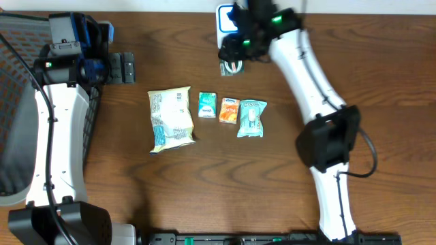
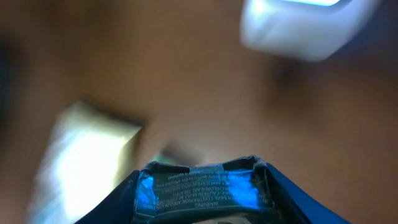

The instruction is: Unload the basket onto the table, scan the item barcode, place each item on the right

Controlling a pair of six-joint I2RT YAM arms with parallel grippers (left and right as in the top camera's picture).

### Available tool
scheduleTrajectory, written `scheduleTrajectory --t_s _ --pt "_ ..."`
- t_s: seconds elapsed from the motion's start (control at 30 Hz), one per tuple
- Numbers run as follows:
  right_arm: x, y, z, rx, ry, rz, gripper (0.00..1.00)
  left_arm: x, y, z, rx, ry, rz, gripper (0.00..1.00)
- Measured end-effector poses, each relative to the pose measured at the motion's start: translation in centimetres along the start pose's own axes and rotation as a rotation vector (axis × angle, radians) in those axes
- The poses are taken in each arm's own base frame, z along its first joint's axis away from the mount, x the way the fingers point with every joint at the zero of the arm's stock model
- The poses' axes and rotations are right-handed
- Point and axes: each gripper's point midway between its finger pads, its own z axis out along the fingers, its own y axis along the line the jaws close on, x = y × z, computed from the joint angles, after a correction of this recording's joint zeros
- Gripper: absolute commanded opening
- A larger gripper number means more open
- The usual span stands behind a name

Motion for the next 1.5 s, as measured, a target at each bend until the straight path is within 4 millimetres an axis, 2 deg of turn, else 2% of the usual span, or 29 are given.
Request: scheduleTrajectory --t_s 0.1,0.27,0.43,0.63,0.9,1.07,1.2,1.3,1.4,1.5 --pt "-3.7 -0.1 0.0 0.256 -0.183 -0.11 0.49 0.0 0.0 0.0 0.0 0.0 0.0 0.97" --pt "-9.2 0.5 -2.3 0.484 -0.444 -0.245 0.51 0.0 0.0 0.0 0.0 0.0 0.0 0.98" --pt "-12.0 -0.6 -3.1 0.626 -0.57 -0.365 0.45 0.0 0.0 0.0 0.0 0.0 0.0 0.98" --pt "-13.2 -1.4 -2.1 0.745 -0.626 -0.598 0.4 0.0 0.0 0.0 0.0 0.0 0.0 0.98" --pt "-12.9 -0.3 0.3 0.815 -0.651 -0.961 0.39 0.0 0.0 0.0 0.0 0.0 0.0 0.98" --pt "-13.8 0.5 0.0 0.802 -0.722 -1.082 0.41 0.0 0.0 0.0 0.0 0.0 0.0 0.98" --pt "-15.0 -0.4 -0.6 0.851 -0.784 -1.145 0.45 0.0 0.0 0.0 0.0 0.0 0.0 0.98" --pt "-14.9 -1.7 0.9 0.878 -0.776 -1.217 0.46 0.0 0.0 0.0 0.0 0.0 0.0 0.97" --pt "-14.0 -3.0 3.6 0.894 -0.738 -1.289 0.45 0.0 0.0 0.0 0.0 0.0 0.0 0.98" --pt "-12.8 -3.2 6.0 0.874 -0.699 -1.344 0.45 0.0 0.0 0.0 0.0 0.0 0.0 0.98"
